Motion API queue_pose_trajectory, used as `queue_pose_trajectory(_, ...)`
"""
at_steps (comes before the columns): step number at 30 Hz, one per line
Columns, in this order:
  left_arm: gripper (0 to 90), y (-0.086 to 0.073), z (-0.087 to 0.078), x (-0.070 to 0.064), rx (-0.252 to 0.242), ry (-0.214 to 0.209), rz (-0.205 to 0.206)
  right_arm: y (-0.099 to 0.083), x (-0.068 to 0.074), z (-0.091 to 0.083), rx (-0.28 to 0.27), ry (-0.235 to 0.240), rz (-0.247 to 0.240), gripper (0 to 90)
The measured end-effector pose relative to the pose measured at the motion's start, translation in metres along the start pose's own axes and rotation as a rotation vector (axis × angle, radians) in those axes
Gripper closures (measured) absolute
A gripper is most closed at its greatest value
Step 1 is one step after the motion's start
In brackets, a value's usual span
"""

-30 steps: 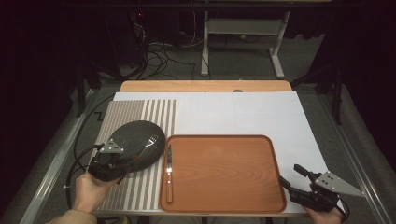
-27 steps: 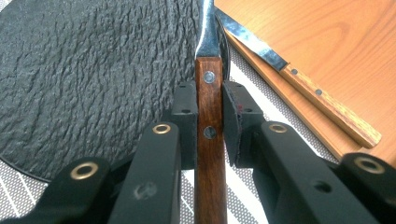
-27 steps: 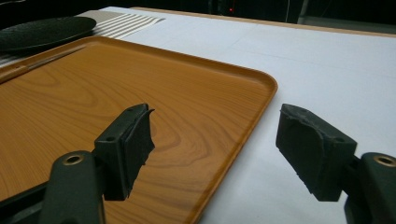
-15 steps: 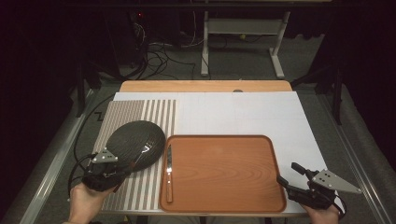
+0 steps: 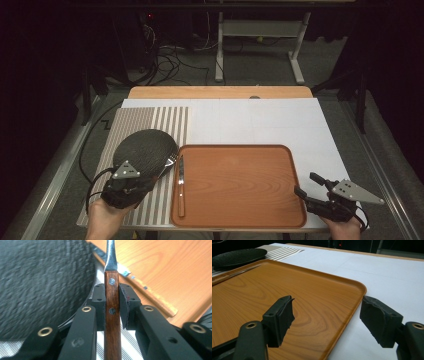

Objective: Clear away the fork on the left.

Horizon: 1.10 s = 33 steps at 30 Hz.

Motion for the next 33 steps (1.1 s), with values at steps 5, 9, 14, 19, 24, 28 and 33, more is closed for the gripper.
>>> queue_pose_trajectory(5,72.8,0.003,-0.001,-0.011,-0.006,-0.008,0.017,0.001,0.000,0.003,0.001,0.011,-0.003,27.2)
queue_pose_trajectory(9,72.8,0.008,0.004,-0.019,-0.010,-0.027,0.029,0.001,0.000,0.005,0.002,0.015,0.000,27.2)
queue_pose_trajectory(14,72.7,0.014,0.015,-0.033,-0.007,-0.064,0.047,0.001,0.000,0.005,0.001,0.016,-0.003,27.2)
queue_pose_trajectory(19,72.7,0.022,0.025,-0.044,-0.014,-0.099,0.062,0.001,0.000,0.005,-0.001,0.017,-0.004,27.2)
queue_pose_trajectory(24,72.7,0.029,0.039,-0.057,-0.016,-0.136,0.066,0.001,-0.001,0.005,0.000,0.014,0.002,27.2)
queue_pose_trajectory(28,72.7,0.032,0.047,-0.064,-0.005,-0.145,0.067,0.001,-0.001,0.005,0.001,0.013,0.001,27.2)
queue_pose_trajectory(33,72.7,0.035,0.054,-0.069,0.008,-0.162,0.056,0.001,-0.001,0.005,0.001,0.013,0.002,27.2)
Point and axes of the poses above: each handheld gripper's, and its own axes: z roughly forward along the jaws, y roughly out of its top, x roughly to its left, the point moved 4 cm from there along z, roughly forward along the jaws, and after that the axes turned 8 degrees about -x, right-handed, at the moved point
